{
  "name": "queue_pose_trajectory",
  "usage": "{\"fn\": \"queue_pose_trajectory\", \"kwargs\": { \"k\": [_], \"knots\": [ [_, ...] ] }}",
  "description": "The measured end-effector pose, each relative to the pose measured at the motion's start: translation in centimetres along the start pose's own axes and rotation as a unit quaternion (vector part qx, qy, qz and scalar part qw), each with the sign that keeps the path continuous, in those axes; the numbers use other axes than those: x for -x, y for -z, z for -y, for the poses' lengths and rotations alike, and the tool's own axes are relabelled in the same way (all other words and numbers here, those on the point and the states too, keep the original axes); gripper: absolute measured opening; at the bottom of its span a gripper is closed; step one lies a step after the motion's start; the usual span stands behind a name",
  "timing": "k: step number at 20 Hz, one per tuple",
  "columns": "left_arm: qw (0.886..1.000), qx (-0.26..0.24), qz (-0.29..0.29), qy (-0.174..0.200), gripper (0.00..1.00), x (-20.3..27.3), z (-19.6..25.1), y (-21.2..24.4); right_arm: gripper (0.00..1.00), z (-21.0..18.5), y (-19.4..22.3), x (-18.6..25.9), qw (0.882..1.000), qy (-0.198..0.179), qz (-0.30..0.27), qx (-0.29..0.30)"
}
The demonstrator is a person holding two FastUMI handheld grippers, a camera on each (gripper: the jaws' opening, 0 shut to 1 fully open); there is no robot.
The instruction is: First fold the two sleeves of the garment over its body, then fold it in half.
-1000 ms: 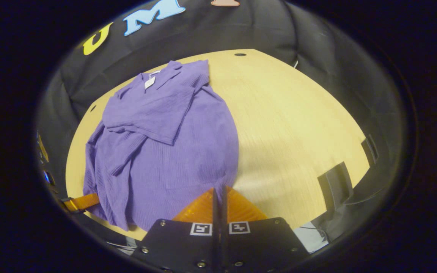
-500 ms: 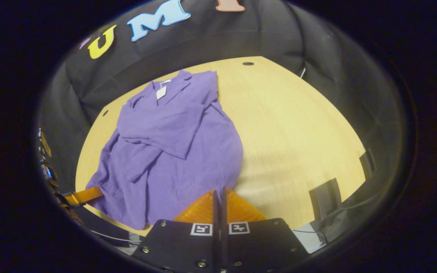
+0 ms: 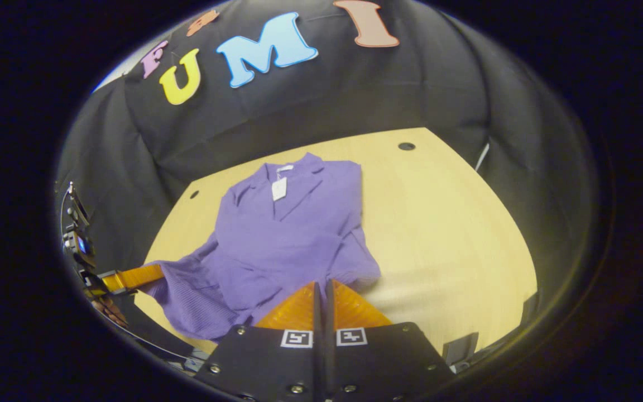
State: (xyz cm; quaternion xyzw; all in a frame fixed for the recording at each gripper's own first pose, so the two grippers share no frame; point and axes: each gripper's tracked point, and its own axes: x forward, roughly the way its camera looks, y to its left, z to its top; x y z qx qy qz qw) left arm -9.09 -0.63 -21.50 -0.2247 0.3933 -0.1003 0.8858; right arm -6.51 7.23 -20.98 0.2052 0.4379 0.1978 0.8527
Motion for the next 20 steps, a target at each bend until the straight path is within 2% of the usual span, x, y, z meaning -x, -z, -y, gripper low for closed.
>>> {"fn": "queue_pose_trajectory", "kwargs": {
  "k": [5,9,10,11,14,20],
  "knots": [
    [0.998,-0.019,0.063,0.002,0.07,-2.4,3.6,-6.9,0.01,-1.5,-6.5,-2.0,0.998,-0.046,0.037,0.033],
    [0.995,-0.045,0.084,0.013,0.07,-5.5,5.3,-11.2,0.01,-1.3,-11.1,-3.8,0.997,-0.041,0.059,0.033],
    [0.995,-0.047,0.083,0.013,0.07,-6.2,5.3,-12.0,0.05,-1.2,-11.9,-4.2,0.997,-0.040,0.060,0.029],
    [0.995,-0.049,0.085,0.020,0.07,-7.0,5.6,-13.0,0.01,-1.4,-12.8,-4.6,0.997,-0.039,0.064,0.025],
    [0.992,-0.050,0.114,0.024,0.07,-9.4,5.3,-16.6,0.01,-0.7,-15.3,-6.3,0.997,-0.028,0.075,0.023],
    [0.990,-0.042,0.130,0.016,0.06,-14.8,3.2,-21.7,0.01,0.8,-21.1,-11.2,0.995,-0.005,0.101,0.004]
  ]
}}
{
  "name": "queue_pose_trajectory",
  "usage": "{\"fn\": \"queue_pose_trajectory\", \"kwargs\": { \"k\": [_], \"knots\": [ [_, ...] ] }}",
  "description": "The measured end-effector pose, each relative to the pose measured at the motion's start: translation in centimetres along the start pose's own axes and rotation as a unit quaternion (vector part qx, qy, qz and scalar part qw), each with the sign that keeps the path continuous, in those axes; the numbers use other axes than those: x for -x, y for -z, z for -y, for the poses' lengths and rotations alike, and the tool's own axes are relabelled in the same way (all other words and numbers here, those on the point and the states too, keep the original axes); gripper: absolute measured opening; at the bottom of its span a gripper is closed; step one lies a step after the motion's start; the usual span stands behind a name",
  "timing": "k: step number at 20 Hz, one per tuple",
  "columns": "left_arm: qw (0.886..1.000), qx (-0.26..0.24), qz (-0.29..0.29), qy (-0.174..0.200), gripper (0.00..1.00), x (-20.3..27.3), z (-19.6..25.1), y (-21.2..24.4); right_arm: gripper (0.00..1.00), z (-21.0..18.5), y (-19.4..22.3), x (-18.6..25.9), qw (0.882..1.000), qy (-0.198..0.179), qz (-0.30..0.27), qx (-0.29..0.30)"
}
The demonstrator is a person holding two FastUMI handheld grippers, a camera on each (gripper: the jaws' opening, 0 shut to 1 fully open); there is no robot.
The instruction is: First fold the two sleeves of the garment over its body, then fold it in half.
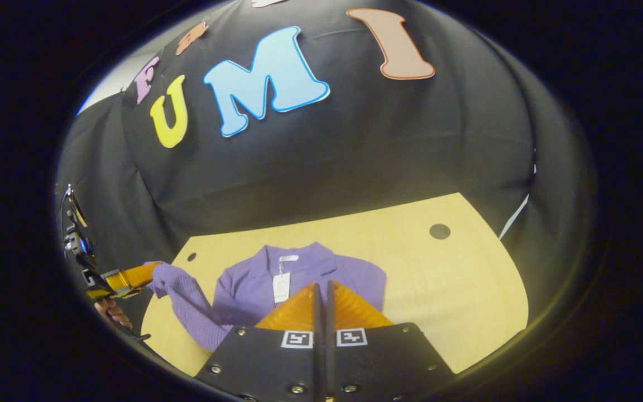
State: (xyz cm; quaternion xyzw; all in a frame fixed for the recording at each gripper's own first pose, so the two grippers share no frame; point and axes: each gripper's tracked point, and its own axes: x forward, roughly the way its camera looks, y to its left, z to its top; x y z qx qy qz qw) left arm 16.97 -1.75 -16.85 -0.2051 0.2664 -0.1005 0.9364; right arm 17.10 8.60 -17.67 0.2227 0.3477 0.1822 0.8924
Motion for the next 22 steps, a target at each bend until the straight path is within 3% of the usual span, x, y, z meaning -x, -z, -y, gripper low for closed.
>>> {"fn": "queue_pose_trajectory", "kwargs": {
  "k": [5,8,12,17,20,22],
  "knots": [
    [0.999,-0.032,0.006,-0.023,0.06,-5.8,-2.5,-1.8,0.01,2.1,-2.9,-5.5,0.999,0.021,0.012,-0.043],
    [0.996,-0.083,-0.002,-0.034,0.06,-8.8,-3.3,-1.5,0.00,4.0,-2.6,-7.9,0.997,0.046,0.013,-0.054],
    [0.992,-0.119,-0.015,-0.038,0.06,-11.6,-3.5,-0.4,0.01,4.2,-1.7,-10.1,0.998,0.059,0.018,-0.034],
    [0.987,-0.142,-0.022,-0.072,0.07,-13.6,-5.5,1.0,0.02,5.2,-1.0,-11.6,0.995,0.091,0.031,0.005],
    [0.981,-0.169,-0.036,-0.093,0.19,-14.0,-6.8,2.4,0.04,5.3,-0.9,-11.6,0.993,0.109,0.042,0.033],
    [0.978,-0.176,-0.047,-0.101,0.20,-13.8,-6.9,3.0,0.07,5.6,-1.0,-11.3,0.990,0.123,0.045,0.047]
  ]
}}
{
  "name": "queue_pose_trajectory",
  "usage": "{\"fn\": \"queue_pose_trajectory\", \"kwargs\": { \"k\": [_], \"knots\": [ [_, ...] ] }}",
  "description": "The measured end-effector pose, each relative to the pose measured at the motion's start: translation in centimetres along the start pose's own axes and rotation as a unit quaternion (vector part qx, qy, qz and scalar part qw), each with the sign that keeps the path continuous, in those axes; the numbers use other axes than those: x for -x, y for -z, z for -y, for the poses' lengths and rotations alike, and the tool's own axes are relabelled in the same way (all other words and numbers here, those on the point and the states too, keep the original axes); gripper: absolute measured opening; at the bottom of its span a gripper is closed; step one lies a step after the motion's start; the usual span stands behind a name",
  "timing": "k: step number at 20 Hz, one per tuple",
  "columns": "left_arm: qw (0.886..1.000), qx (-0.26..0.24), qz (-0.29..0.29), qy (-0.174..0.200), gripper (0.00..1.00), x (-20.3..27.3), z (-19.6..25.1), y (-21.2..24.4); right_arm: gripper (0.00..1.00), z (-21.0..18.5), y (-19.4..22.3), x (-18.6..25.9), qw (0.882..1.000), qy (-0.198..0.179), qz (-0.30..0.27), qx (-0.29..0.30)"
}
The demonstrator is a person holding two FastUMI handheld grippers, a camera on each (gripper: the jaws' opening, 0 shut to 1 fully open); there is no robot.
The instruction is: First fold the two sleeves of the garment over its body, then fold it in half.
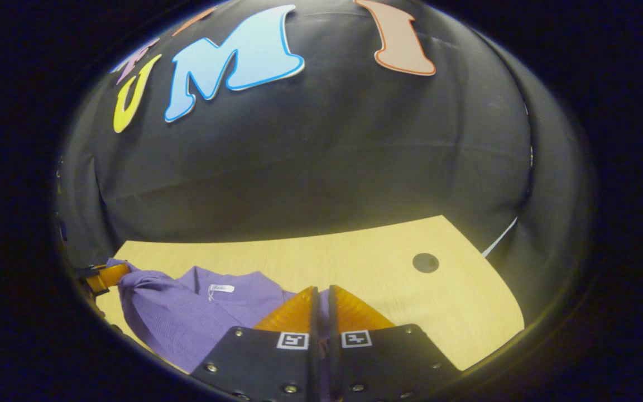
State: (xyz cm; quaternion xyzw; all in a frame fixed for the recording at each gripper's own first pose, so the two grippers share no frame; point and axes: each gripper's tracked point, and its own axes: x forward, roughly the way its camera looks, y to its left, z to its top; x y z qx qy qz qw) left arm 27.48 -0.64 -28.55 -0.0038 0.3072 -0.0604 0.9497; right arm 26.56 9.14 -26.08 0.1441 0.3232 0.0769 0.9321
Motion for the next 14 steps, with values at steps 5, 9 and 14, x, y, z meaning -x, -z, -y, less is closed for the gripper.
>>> {"fn": "queue_pose_trajectory", "kwargs": {
  "k": [5,9,14],
  "knots": [
    [1.000,0.011,0.017,0.001,0.83,2.1,0.5,-1.1,0.56,0.7,-0.7,1.9,0.999,0.013,0.009,0.028],
    [0.999,0.009,0.048,-0.008,0.91,5.2,1.0,-3.1,0.81,0.4,-2.4,5.0,0.997,0.017,0.042,0.062],
    [0.994,0.010,0.111,-0.012,0.95,11.3,2.6,-6.5,0.81,-0.7,-6.0,11.0,0.991,0.002,0.107,0.082]
  ]
}}
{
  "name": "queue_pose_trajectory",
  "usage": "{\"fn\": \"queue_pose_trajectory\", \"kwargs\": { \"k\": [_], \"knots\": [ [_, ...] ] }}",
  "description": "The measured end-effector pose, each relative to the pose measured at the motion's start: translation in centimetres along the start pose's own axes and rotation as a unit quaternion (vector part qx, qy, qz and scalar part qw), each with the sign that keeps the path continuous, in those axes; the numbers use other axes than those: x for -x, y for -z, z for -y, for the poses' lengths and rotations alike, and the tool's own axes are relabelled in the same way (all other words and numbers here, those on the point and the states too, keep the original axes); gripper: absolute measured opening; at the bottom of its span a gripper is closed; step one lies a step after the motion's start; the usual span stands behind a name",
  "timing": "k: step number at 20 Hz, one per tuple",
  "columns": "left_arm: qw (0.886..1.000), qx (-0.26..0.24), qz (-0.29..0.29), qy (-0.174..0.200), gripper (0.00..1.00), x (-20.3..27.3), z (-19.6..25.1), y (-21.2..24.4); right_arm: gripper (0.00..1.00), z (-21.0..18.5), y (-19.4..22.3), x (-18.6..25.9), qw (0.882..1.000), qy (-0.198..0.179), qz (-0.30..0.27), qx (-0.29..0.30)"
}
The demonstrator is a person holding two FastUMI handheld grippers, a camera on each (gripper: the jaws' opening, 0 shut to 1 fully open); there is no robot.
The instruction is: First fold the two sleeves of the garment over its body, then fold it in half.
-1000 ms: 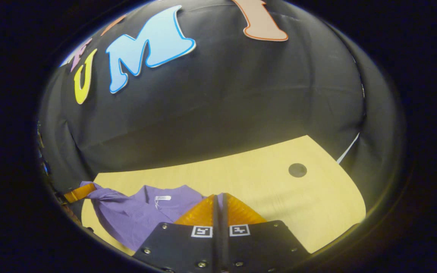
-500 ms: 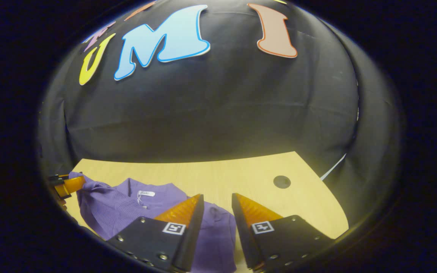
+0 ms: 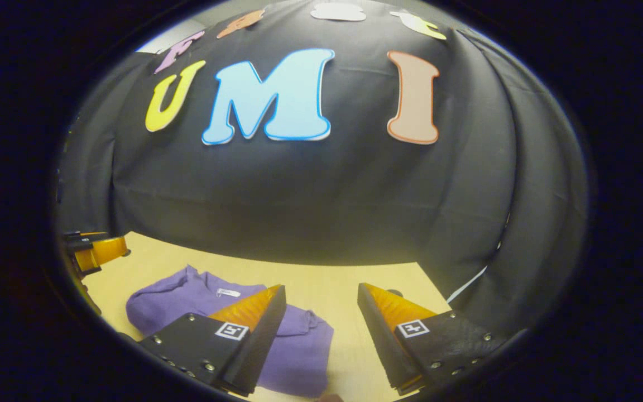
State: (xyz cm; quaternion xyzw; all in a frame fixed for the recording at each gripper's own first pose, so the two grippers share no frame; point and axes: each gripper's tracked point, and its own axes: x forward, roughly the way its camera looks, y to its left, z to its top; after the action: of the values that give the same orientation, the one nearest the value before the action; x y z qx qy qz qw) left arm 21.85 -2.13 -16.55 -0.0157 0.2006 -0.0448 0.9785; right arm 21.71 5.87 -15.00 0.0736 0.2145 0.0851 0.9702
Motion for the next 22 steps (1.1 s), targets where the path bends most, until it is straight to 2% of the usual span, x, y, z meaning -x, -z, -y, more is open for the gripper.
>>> {"fn": "queue_pose_trajectory", "kwargs": {
  "k": [5,9,13,16,22],
  "knots": [
    [0.996,-0.009,0.085,-0.008,0.94,7.7,1.8,-4.1,0.81,-0.2,-4.4,6.0,0.996,-0.013,0.078,0.033],
    [0.989,-0.013,0.148,-0.002,0.94,13.4,3.5,-6.8,0.81,-1.0,-6.8,11.3,0.992,-0.025,0.118,0.028],
    [0.986,-0.005,0.165,0.009,0.94,17.7,4.6,-7.6,0.81,-1.6,-7.6,15.0,0.988,-0.015,0.149,0.047],
    [0.986,0.001,0.164,0.013,0.94,19.2,4.0,-7.2,0.81,-1.9,-7.7,16.8,0.987,-0.002,0.152,0.047],
    [0.984,-0.019,0.176,0.022,0.94,21.3,3.0,-7.7,0.81,-2.7,-7.4,19.7,0.987,0.013,0.157,0.026]
  ]
}}
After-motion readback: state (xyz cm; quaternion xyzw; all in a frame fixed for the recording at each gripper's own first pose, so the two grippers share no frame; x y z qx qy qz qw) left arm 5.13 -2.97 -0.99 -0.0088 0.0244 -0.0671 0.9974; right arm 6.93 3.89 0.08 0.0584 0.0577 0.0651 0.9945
